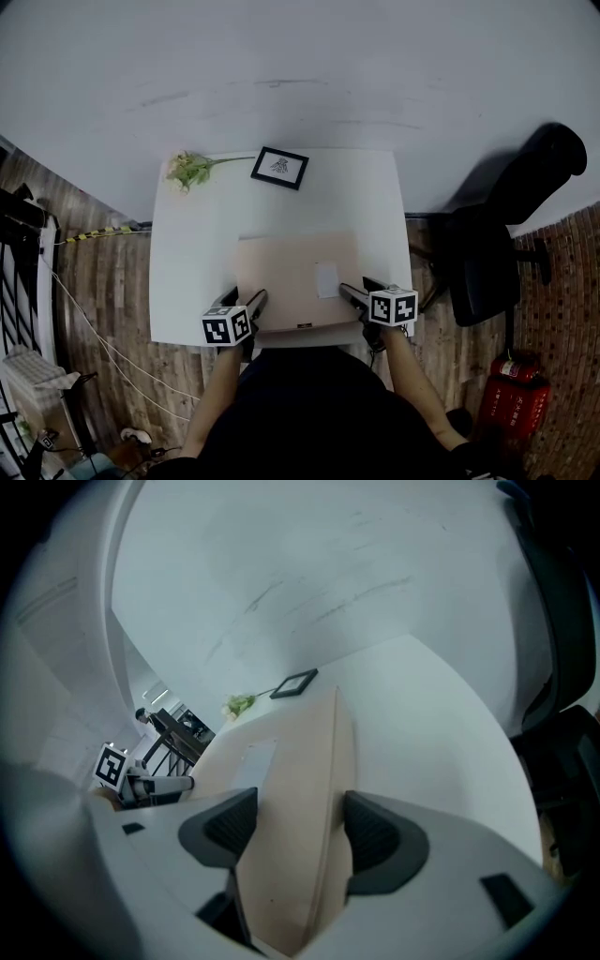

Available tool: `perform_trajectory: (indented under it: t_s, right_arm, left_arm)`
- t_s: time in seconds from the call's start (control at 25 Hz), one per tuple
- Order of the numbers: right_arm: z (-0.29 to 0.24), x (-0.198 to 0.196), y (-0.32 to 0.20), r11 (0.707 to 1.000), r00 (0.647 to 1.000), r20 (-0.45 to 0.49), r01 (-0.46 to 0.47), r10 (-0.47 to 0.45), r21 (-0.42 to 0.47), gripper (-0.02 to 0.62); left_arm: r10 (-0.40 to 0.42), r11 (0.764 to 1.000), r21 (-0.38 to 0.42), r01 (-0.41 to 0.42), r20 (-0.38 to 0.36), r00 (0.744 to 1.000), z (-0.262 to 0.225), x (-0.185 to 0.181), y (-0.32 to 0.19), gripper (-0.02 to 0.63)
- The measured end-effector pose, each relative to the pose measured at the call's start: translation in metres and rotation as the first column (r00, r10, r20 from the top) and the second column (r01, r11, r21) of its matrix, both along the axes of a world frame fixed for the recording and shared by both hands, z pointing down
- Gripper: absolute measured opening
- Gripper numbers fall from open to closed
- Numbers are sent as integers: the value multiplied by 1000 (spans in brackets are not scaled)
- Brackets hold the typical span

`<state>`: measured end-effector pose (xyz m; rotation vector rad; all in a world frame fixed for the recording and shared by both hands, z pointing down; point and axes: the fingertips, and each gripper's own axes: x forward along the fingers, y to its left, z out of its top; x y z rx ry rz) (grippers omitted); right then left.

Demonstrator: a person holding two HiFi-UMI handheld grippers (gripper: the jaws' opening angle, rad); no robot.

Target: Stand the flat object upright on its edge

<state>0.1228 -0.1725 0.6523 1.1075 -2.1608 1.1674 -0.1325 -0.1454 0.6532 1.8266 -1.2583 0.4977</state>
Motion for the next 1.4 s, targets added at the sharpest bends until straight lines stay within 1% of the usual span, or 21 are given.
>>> perform_trajectory:
  t_s: [0.2,0.44,0.56,0.76,0.92,1.04,1.2,1.32,1.4]
  right_arm:
    - [-14,-5,0,999,999,-28,23,-22,38,298]
    - [-40,-2,-7,994,997,-79,23,-14,109,298]
    - [-55,1,-13,988,995,-103,23,-7,154,296]
    - [-82,2,-20,971,989,-144,51,-17,232,293]
    - [-104,0,-26,959,990,-138,40,-1,281,293]
    - [-118,-4,-29,945,986,-167,69,-15,321,293]
    - [-136,-11,-31,923,979,-199,108,-35,370,293]
    - [-148,-16,-33,908,977,-208,124,-42,400,293]
    - [-155,-19,-35,898,972,-229,143,-49,415,293]
  left_arm:
    - [-18,1000,-2,18,-36,999,0,-1,-2,318]
    - [-26,1000,2,26,-83,996,-2,5,-7,318]
    - [-29,1000,4,30,-112,993,-2,9,-13,317]
    - [-45,999,19,49,-171,984,-3,15,-19,316]
    - [-57,998,25,65,-225,973,-3,19,-24,316]
    - [-64,997,26,74,-267,961,-5,21,-28,316]
    - [-84,996,8,91,-299,951,-2,18,-27,316]
    - [-85,995,16,97,-356,930,-9,25,-30,316]
    - [-88,995,14,101,-380,921,-10,26,-31,316]
